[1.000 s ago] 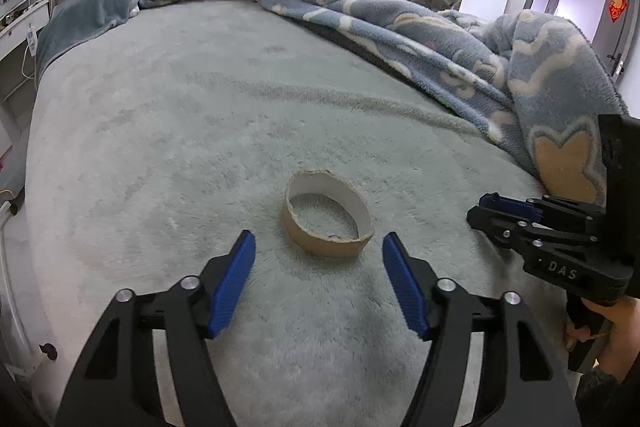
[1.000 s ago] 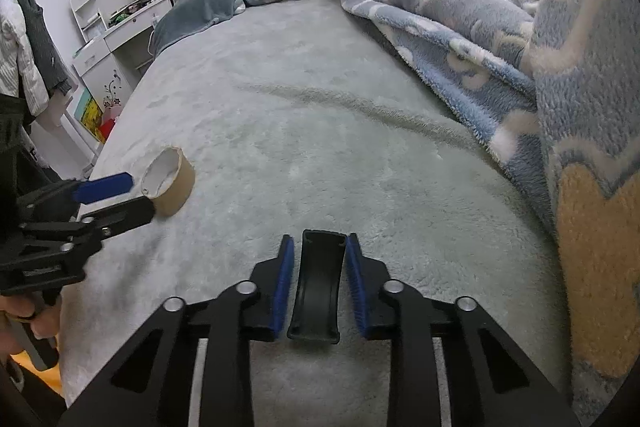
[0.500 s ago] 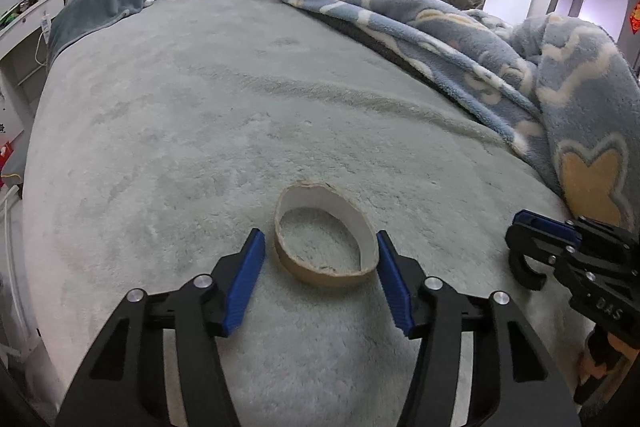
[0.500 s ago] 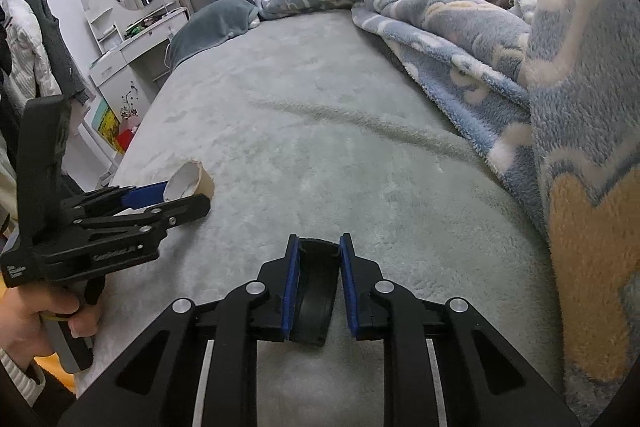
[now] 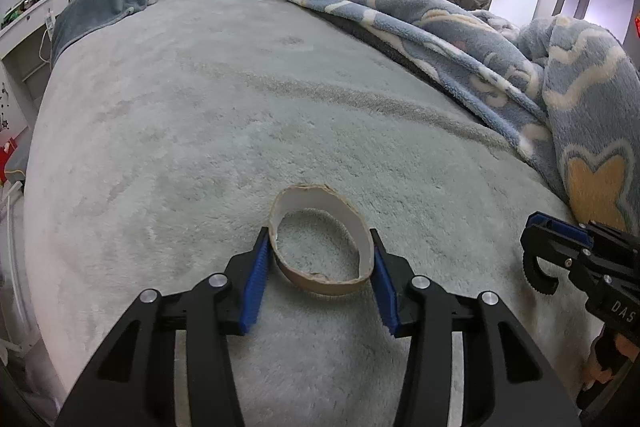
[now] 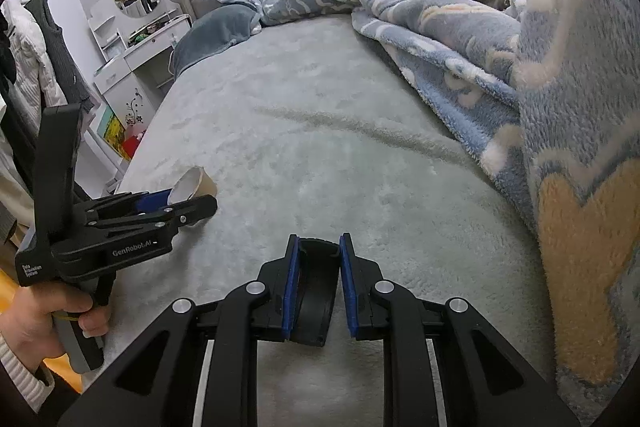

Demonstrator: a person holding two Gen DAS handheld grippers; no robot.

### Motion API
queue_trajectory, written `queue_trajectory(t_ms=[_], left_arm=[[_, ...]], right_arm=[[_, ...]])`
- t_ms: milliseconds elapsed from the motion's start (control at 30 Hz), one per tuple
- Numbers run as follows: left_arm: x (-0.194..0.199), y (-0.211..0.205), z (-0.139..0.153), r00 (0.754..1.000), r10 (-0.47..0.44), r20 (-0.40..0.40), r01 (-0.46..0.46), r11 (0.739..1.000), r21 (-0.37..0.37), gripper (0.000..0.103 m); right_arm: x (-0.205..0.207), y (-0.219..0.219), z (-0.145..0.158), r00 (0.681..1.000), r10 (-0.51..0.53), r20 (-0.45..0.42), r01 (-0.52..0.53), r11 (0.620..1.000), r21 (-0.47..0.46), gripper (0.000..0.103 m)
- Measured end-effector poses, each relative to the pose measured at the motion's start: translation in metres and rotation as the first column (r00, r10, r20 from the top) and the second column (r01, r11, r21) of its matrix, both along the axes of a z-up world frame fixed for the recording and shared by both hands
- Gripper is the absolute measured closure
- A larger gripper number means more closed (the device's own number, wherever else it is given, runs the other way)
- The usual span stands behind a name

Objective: Collect trash
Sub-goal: 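Carry the tape roll and black clip from the bed over the green bin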

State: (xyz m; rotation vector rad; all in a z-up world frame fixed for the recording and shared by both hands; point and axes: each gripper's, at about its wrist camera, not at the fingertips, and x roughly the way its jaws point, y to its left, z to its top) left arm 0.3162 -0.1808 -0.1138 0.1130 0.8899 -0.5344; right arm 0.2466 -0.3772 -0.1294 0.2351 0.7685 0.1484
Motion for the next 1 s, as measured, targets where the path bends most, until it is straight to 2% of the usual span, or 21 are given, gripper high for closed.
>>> queue_trajectory(t_ms=[533, 867, 1000], left_arm=[[-0.023, 0.024, 0.027, 0.999, -0.003, 0.032, 0.004, 1.000, -0.022, 0.054], [-0.045, 0.049, 0.039, 0.999, 0.007, 0.050, -0.006, 1.000, -0.017, 0.055], [-0.054, 0.065, 0.041, 0.998, 0.018, 0.060, -0.018, 1.000, 0.009, 0.055]], right_arm=[[-0.006, 0.024, 0.033, 0.999, 0.027, 0.032, -0.026, 1.000, -0.010, 0.083], [-0.013, 0.047, 0.055, 0.997, 0.040, 0.062, -0.040, 0.999, 0.000, 0.083], [-0.016, 0.059, 0.065, 0.996, 0.047, 0.074, -0.048, 0.999, 0.014, 0.083]])
